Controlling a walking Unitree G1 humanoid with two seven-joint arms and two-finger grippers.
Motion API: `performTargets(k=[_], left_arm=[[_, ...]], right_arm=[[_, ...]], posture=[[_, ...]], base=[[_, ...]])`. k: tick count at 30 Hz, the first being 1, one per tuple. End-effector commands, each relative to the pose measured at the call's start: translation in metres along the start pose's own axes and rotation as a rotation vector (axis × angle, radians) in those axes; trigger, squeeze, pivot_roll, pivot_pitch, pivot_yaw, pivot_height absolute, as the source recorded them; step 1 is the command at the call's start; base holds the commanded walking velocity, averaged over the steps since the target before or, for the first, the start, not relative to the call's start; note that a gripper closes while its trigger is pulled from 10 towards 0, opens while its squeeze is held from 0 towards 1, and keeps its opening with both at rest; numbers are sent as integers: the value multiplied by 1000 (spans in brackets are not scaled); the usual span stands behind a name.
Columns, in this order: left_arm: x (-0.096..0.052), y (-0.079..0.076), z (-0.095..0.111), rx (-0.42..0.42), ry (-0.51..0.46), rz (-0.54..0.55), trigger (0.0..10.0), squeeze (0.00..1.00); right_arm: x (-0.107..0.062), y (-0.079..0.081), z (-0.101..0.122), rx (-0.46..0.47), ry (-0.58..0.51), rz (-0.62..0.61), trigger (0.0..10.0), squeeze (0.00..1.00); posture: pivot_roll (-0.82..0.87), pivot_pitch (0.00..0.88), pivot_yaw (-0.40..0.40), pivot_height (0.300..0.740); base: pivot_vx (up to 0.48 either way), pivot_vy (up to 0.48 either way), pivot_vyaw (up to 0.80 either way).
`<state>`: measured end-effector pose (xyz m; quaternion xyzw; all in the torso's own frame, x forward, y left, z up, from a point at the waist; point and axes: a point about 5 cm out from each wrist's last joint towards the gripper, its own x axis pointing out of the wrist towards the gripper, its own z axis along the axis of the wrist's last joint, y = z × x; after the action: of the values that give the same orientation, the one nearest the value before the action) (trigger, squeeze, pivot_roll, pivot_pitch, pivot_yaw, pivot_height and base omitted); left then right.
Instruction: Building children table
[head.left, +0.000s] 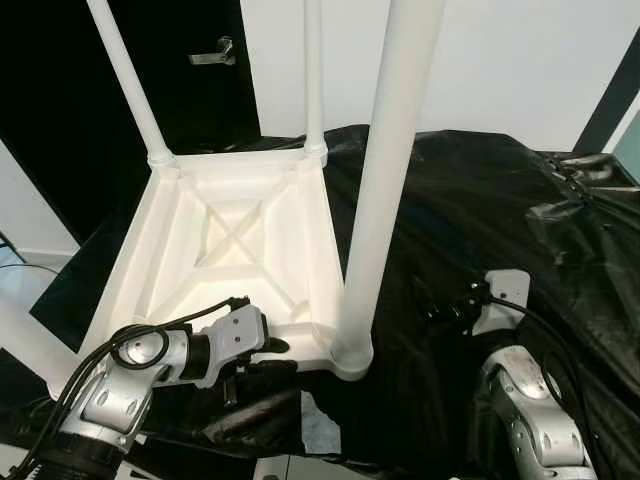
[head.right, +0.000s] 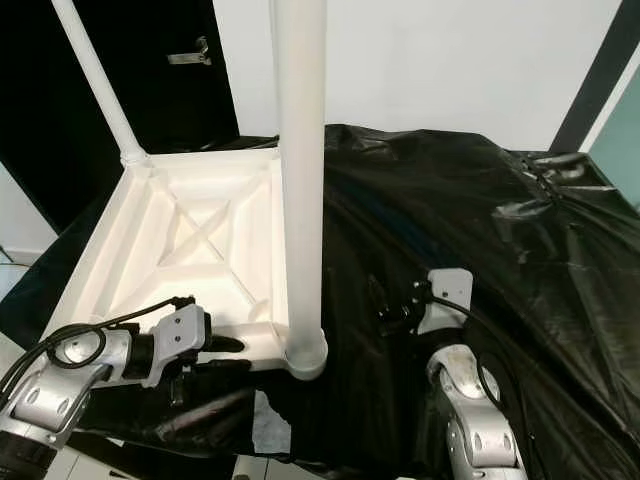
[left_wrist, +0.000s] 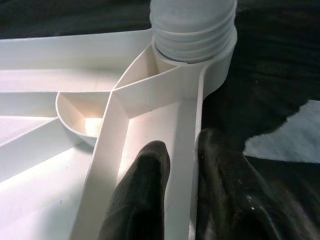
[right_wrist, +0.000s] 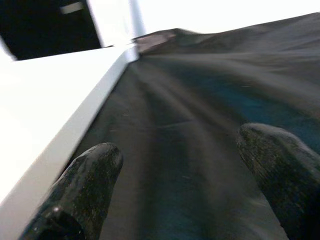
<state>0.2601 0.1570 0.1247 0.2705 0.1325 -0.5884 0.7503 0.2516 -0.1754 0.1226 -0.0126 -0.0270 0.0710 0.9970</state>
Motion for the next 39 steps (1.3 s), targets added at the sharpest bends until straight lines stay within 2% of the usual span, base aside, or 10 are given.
performTargets(k=[1, 10, 11, 14, 19, 20, 28, 29, 33, 39], left_arm=[[1, 21, -6, -9, 40, 314, 10000, 0], [7, 30, -10, -18, 55, 330, 10000, 0], [8, 34, -10, -12, 56, 344, 10000, 0], [9, 41, -11, -7, 54, 374, 10000, 0], [9, 48, -8, -8, 38, 414, 10000, 0], [10, 48, -7, -9, 26, 411, 10000, 0], [7, 39, 1, -12, -56, 338, 10000, 0], [5, 36, 1, -18, -63, 332, 10000, 0], [5, 33, -1, -25, -53, 322, 10000, 0], [5, 19, 0, -31, -79, 285, 10000, 0]], right_arm=[[-5, -1, 4, -12, -20, -17, 10000, 0], [-25, 2, 7, 30, -25, 3, 10000, 0], [-36, 6, 5, 23, -10, 24, 10000, 0], [-47, 9, 5, 11, 10, 51, 10000, 0], [-57, 13, 5, -20, 32, 111, 10000, 0], [-59, 15, 5, -31, 39, 162, 10000, 1000], [-51, 13, 12, -82, 33, 292, 10000, 1000], [-47, 15, 13, -96, 35, 345, 10000, 0], [-43, 17, 13, -101, 43, 408, 10000, 0], [-25, 23, 11, -138, 65, 572, 10000, 0]], posture=[[42, 0, 29, 740], [14, 0, 47, 740], [-1, 0, 56, 740], [-9, 0, 60, 740], [-16, 0, 66, 740], [-16, 0, 69, 740], [0, 0, 60, 740], [9, 0, 54, 740], [19, 0, 46, 740], [41, 0, 30, 740]], base=[[0, 0, 0], [0, 0, 0], [0, 0, 0], [0, 0, 0], [0, 0, 0], [0, 0, 0], [0, 0, 0], [0, 0, 0], [0, 0, 0], [0, 0, 0]])
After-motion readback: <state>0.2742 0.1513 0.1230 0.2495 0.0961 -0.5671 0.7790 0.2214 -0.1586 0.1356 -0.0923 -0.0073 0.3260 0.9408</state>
